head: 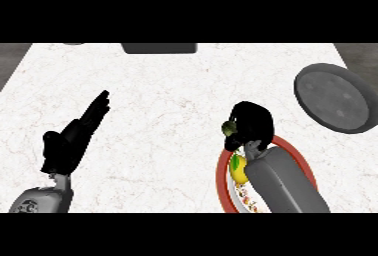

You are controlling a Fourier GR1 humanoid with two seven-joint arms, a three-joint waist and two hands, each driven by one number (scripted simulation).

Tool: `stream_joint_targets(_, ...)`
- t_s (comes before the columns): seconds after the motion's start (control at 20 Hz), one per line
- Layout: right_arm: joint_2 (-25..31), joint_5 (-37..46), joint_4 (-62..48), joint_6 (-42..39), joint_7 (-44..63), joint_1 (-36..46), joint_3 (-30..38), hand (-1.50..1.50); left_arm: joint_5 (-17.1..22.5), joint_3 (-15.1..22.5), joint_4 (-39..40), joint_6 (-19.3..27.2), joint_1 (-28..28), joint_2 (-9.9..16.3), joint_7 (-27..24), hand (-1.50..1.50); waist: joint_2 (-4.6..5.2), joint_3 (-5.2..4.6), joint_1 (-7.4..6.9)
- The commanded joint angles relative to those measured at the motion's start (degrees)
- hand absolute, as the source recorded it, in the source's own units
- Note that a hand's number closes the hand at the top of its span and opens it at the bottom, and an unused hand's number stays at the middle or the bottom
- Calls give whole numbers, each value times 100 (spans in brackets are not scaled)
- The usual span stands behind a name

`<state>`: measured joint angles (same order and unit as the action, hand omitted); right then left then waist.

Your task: Pick the squash from the plate and place it in the pan

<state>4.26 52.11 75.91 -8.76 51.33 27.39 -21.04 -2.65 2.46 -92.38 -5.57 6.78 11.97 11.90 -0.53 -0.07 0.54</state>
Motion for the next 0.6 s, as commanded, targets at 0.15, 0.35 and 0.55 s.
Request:
stream_joint_targets(0.15,108,1597,1407,688,866,208,-654,150,-83,89,-49,91,112,-124,194,0,-18,3,78)
stream_joint_targets(0.35,41,2075,2140,613,1113,153,-694,150,93,-114,-78,-197,-63,113,-4,0,17,5,-23)
stream_joint_targets(0.55,99,2384,1849,1073,939,78,-173,150,259,-232,-72,-364,-56,125,-60,0,46,7,-73)
